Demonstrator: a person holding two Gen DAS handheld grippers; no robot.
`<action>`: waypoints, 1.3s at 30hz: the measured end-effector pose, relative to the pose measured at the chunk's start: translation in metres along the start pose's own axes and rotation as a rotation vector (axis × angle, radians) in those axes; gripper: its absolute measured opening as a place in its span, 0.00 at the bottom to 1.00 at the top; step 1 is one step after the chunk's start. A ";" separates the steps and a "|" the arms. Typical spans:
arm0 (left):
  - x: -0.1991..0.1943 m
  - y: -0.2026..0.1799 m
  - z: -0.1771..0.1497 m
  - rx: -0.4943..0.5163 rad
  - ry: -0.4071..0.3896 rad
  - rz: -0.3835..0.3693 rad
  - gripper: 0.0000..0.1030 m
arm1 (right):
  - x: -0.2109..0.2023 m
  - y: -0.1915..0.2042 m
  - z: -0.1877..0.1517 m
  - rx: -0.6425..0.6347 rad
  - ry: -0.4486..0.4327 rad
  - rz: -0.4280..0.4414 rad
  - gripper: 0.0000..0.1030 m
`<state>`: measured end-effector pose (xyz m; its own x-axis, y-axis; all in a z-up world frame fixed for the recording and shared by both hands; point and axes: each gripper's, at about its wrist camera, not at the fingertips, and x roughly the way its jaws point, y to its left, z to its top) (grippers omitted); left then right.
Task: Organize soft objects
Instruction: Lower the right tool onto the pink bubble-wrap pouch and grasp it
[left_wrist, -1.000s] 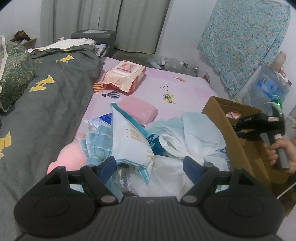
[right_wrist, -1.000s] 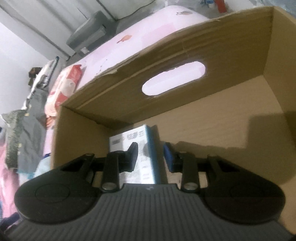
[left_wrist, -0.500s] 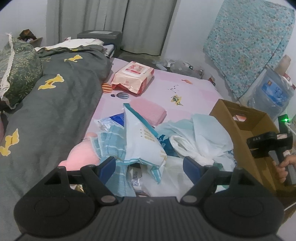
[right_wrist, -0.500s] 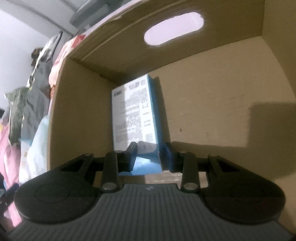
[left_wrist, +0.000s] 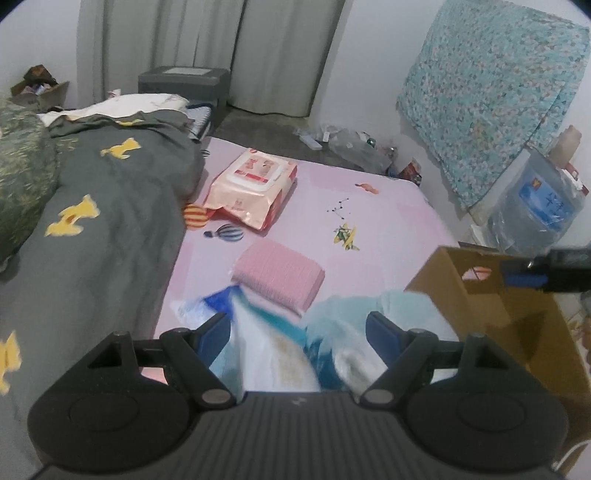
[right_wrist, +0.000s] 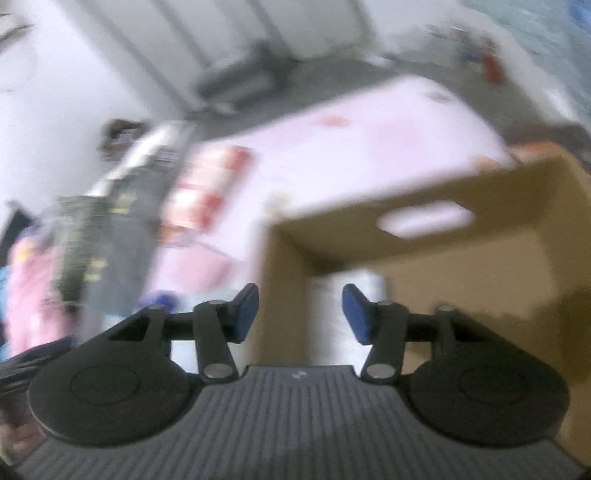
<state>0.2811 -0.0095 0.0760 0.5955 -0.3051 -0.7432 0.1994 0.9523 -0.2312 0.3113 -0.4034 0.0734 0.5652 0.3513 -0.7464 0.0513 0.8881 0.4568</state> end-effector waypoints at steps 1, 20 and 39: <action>0.009 0.000 0.007 -0.009 0.022 -0.006 0.79 | 0.002 0.015 0.008 -0.020 0.003 0.051 0.53; 0.209 0.034 0.063 -0.282 0.523 -0.014 0.71 | 0.288 0.109 0.092 0.035 0.450 0.139 0.55; 0.232 0.037 0.067 -0.283 0.514 0.052 0.70 | 0.331 0.097 0.073 0.037 0.530 0.175 0.39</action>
<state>0.4792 -0.0459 -0.0630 0.1313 -0.2814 -0.9506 -0.0775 0.9530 -0.2928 0.5633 -0.2226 -0.0942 0.0767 0.6019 -0.7949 0.0280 0.7956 0.6052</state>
